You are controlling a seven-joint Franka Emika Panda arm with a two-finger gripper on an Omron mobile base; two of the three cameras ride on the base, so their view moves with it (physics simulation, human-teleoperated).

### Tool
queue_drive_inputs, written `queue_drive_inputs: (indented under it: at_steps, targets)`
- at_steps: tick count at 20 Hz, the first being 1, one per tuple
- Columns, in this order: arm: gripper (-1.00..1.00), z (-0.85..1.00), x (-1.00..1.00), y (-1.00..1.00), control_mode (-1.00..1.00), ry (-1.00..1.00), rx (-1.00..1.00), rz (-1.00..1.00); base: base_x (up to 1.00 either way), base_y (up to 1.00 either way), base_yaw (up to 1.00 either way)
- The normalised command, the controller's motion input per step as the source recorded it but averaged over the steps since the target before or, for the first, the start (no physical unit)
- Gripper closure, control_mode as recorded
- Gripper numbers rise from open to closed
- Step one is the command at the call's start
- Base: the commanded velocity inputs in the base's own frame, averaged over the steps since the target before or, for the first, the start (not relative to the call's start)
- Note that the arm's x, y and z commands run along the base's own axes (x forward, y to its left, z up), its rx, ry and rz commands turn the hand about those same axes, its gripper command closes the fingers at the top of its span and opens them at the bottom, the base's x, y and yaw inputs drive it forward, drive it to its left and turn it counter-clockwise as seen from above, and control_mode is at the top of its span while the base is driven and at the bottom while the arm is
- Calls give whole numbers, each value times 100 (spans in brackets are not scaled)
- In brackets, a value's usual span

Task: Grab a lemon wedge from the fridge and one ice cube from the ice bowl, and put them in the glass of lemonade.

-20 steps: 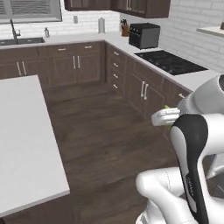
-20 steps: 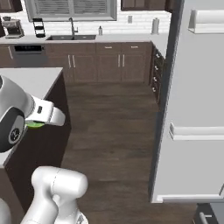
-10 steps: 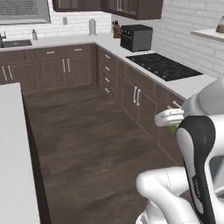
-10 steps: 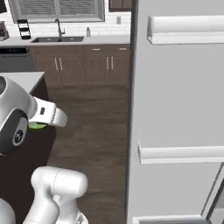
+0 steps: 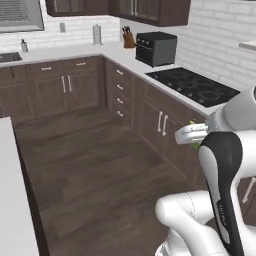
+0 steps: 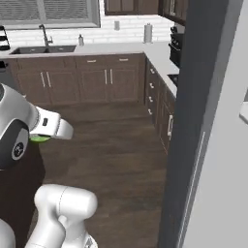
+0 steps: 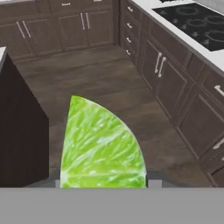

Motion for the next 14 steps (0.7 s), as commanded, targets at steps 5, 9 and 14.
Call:
queue_drive_inputs:
  at_steps: [5,9,14]
  targets:
    - [100,0,0,0,100,0,0,0,100,-10,-47]
    - [100,0,0,0,100,0,0,0,97,-16,-61]
    - [100,0,0,0,100,0,0,0,78,-35,-65]
